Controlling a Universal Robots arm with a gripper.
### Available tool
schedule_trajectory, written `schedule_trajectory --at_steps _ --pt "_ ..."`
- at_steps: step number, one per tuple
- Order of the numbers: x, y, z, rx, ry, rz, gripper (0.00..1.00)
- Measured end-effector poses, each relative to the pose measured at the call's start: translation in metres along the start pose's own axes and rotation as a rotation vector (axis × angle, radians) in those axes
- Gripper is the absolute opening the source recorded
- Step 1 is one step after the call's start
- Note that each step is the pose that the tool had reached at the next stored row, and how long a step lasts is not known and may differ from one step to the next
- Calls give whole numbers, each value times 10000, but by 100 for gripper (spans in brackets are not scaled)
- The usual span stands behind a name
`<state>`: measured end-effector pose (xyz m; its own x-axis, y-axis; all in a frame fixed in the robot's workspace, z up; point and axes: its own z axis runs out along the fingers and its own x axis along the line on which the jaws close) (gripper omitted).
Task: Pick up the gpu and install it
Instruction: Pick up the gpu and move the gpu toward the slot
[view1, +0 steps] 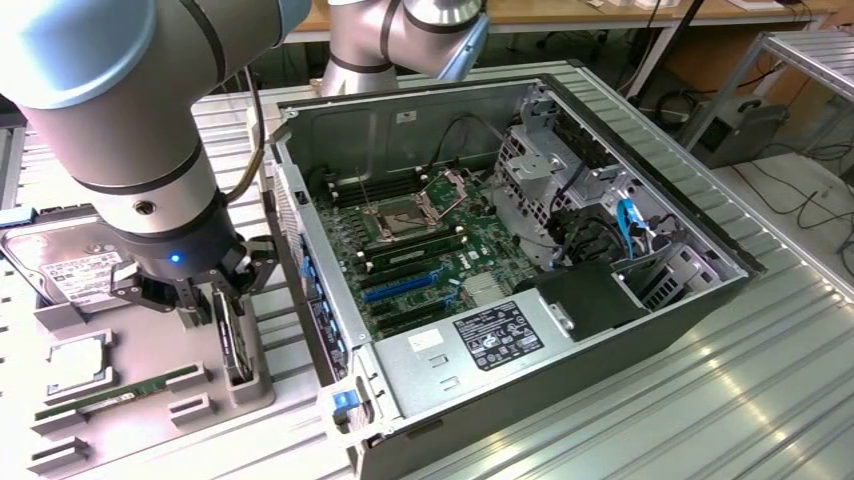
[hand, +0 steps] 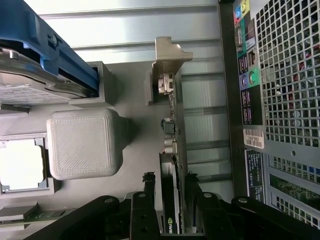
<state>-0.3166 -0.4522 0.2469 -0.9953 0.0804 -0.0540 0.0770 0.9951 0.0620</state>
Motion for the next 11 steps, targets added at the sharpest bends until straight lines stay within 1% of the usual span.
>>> schedule_trajectory --at_steps 8,9,10,11 --pt "1 0 19 5 -2 6 38" --pt "1 0 19 6 -1 7 36" --pt "1 0 19 7 -1 7 29" --pt "1 0 19 7 -1 7 27"
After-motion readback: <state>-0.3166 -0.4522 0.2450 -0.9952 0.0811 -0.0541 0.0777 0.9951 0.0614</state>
